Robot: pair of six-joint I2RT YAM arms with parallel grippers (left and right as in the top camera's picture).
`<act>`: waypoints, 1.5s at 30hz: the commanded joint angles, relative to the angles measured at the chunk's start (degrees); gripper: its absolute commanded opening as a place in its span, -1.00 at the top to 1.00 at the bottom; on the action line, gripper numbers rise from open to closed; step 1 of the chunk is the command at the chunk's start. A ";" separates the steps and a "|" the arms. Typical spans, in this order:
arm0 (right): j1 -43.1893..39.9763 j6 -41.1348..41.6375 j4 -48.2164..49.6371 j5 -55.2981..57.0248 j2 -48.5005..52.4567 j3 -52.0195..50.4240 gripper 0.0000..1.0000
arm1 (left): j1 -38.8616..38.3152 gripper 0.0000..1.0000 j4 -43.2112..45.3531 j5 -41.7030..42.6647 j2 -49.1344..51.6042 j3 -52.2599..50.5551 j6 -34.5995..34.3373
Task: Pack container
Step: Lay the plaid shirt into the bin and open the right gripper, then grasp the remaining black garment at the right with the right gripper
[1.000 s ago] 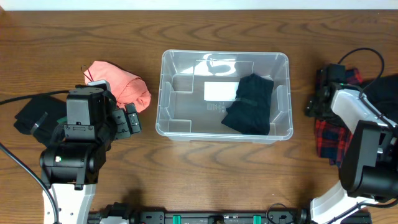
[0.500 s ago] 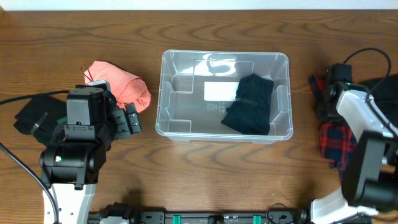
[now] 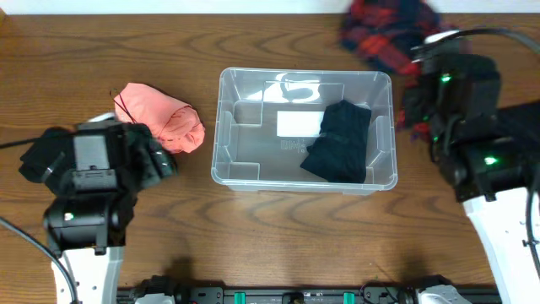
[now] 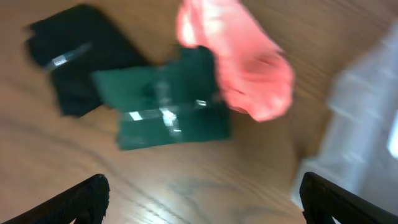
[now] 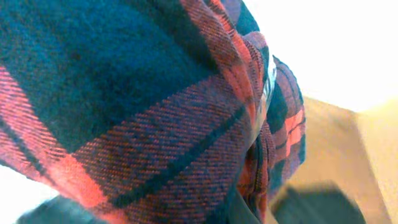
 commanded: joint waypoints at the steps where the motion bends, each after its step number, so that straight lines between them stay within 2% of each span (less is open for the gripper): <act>1: 6.01 -7.67 0.07 -5.09 3.28 -0.42 0.98 | 5.70 -0.96 -0.33 -1.27 0.74 1.05 -3.93; 7: 12.55 -4.81 -0.28 -5.18 13.05 -1.09 0.97 | 12.90 -0.96 -1.40 0.46 4.04 1.03 -3.91; 14: 18.88 -0.87 0.72 -8.33 27.06 -1.33 0.97 | 13.33 -0.96 -1.66 0.44 8.13 0.68 -3.93; 18: 21.22 0.94 1.29 -8.26 29.59 -1.31 0.97 | 13.33 -0.96 -1.64 0.42 8.94 0.68 -3.91; 19: 21.53 1.05 1.27 -8.04 29.35 -1.22 0.90 | 13.33 -0.96 -1.57 0.42 8.96 0.68 -3.91; 20: 21.64 1.64 1.05 -7.30 28.63 -1.01 0.48 | 13.33 -0.96 -1.51 0.42 8.96 0.68 -3.91; 21: 21.66 1.99 0.98 -6.49 27.69 -0.83 -0.86 | 13.33 -0.96 -1.42 0.42 8.96 0.68 -3.91; 22: 21.59 1.97 0.81 -5.18 26.36 -0.66 -0.98 | 13.33 -0.96 -1.40 0.42 8.96 0.68 -3.91; 28: 17.25 5.49 0.15 15.13 12.50 -0.37 -0.98 | 13.33 -0.96 -1.42 0.44 8.96 0.68 -3.91; 30: 12.74 7.17 -0.33 19.91 8.15 -0.37 -0.99 | 13.33 -0.96 -1.42 0.44 8.96 0.68 -3.91; 33: 2.54 7.15 -2.49 21.09 5.03 -0.39 -0.99 | 13.33 -0.96 -1.42 0.44 8.96 0.68 -3.91; 40: -23.30 9.31 -5.25 18.16 11.52 -2.80 -0.98 | 13.33 -0.96 -1.42 0.46 8.96 0.68 -3.93; 45: -33.14 9.09 -3.67 15.72 21.81 -2.86 -0.99 | 13.33 -0.96 -1.42 0.46 8.96 0.68 -3.93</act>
